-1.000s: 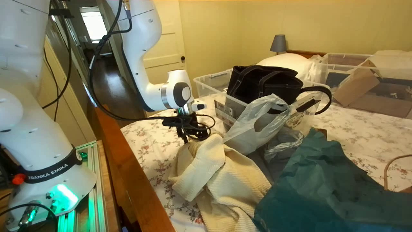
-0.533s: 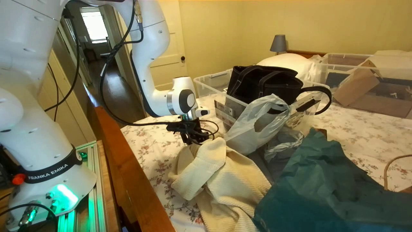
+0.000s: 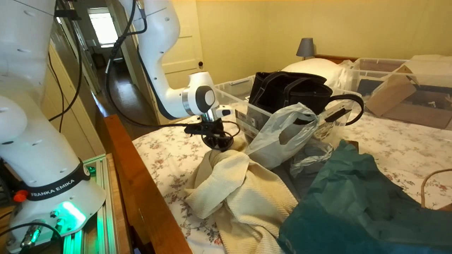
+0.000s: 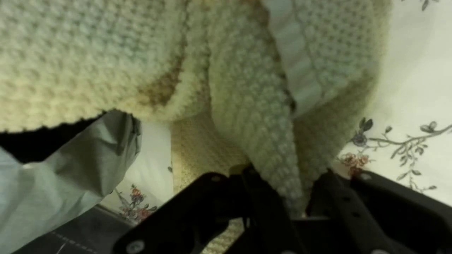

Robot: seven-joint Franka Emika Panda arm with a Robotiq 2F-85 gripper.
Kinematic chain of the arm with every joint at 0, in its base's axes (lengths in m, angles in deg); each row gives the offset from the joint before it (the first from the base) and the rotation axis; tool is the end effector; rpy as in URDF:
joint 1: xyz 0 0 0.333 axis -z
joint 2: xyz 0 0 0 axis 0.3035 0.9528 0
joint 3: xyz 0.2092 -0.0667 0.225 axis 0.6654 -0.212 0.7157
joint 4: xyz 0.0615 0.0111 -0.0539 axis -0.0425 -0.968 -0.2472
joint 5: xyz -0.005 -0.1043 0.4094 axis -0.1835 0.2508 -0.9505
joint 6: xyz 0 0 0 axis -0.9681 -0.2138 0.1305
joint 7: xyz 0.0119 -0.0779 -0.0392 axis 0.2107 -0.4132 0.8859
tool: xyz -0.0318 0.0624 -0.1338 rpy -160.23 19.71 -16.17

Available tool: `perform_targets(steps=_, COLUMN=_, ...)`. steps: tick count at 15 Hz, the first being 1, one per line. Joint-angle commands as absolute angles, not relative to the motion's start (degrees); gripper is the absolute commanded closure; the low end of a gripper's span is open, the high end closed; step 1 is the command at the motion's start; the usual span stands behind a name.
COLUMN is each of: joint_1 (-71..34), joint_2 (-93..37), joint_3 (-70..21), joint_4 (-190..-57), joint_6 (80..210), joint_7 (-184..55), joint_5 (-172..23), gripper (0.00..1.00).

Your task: Move the towel on the bed to the right.

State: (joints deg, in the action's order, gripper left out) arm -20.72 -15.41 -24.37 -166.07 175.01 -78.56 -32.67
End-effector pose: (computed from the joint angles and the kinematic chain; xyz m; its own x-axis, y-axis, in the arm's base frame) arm 0.4976 0.0219 0.0401 0.9107 0.4130 -0.0046 0.4026 -0.8852 0.2333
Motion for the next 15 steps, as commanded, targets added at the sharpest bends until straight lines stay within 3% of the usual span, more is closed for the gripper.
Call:
perform_targets(steps=1, joint_1=-24.39, joint_2=-27.50, joint_3=-26.64, joint_4=-171.18, joint_6=169.58, joint_7=-84.12, joint_5=-30.99, gripper=0.96)
perform_targets(steps=8, joint_1=-25.47, joint_2=-38.96, joint_3=-28.92, joint_4=-170.63, joint_6=148.23, joint_7=-99.93, joint_5=-21.55, gripper=0.95)
perform_targets(steps=15, joint_1=-21.21, joint_2=-38.58, joint_3=-26.47, joint_4=-168.18, joint_6=130.93, joint_7=-113.84, joint_5=-22.24, gripper=0.95)
